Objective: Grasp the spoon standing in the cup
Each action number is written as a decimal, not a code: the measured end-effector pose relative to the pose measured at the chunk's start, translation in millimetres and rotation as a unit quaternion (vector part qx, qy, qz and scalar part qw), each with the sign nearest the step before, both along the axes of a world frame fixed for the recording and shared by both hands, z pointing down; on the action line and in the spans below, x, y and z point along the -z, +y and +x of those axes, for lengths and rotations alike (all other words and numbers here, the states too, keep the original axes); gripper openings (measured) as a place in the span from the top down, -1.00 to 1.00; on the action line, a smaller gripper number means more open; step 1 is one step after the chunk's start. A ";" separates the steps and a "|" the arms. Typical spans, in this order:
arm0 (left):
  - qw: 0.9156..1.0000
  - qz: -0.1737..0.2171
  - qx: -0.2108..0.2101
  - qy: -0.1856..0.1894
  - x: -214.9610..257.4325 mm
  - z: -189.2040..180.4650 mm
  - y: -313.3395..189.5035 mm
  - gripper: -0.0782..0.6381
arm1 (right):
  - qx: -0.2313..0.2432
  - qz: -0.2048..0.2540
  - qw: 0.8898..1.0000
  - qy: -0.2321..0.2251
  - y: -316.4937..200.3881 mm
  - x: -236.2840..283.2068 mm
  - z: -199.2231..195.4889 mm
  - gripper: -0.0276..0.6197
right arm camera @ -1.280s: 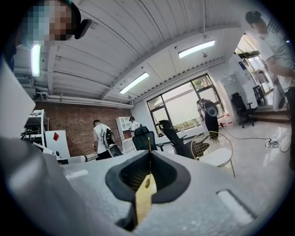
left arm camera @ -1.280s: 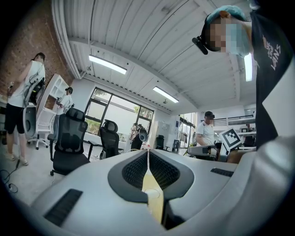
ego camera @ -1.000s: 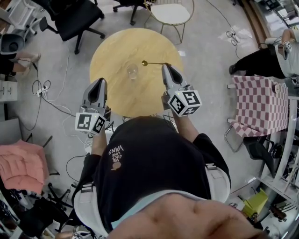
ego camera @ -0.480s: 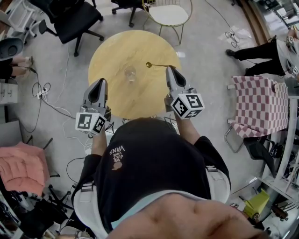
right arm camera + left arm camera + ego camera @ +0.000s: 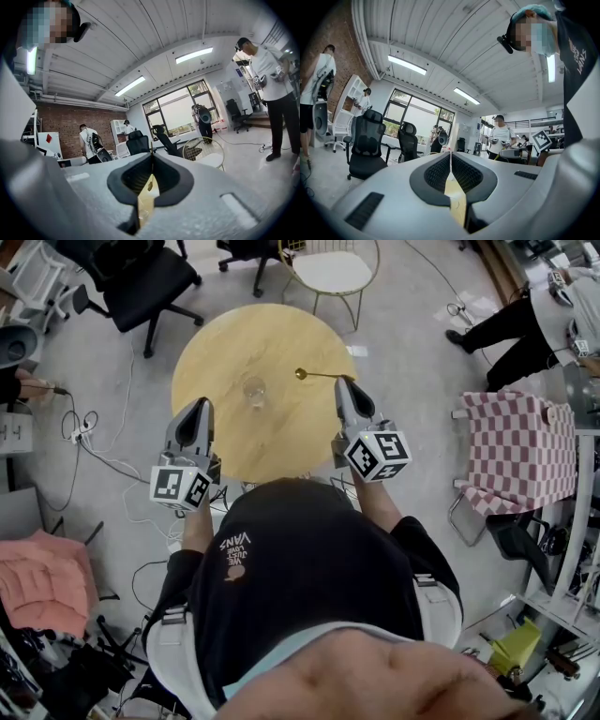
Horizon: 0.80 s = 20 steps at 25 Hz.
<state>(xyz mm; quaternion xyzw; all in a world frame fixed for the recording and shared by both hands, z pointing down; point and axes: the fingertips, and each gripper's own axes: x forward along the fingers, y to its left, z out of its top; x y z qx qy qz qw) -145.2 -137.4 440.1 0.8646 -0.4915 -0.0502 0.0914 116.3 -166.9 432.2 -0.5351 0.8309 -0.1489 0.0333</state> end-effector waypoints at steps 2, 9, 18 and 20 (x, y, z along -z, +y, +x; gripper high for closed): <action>1.000 0.000 0.001 0.000 0.1 0.1 -1.4 0.73 | -0.001 -0.001 1.000 0.001 -0.3 0.0 2.2 0.91; 1.000 -0.002 0.007 0.002 -1.2 5.9 -7.7 0.73 | -0.002 -0.010 1.000 0.004 -3.6 -6.7 11.4 0.91; 1.000 -0.002 0.015 0.001 -1.7 8.6 -6.7 0.73 | 0.001 -0.016 1.000 0.005 -2.6 -11.3 17.7 0.91; 1.000 -0.003 0.016 0.002 -1.8 8.7 -6.8 0.73 | 0.000 -0.018 1.000 0.006 -3.0 -12.2 18.2 0.91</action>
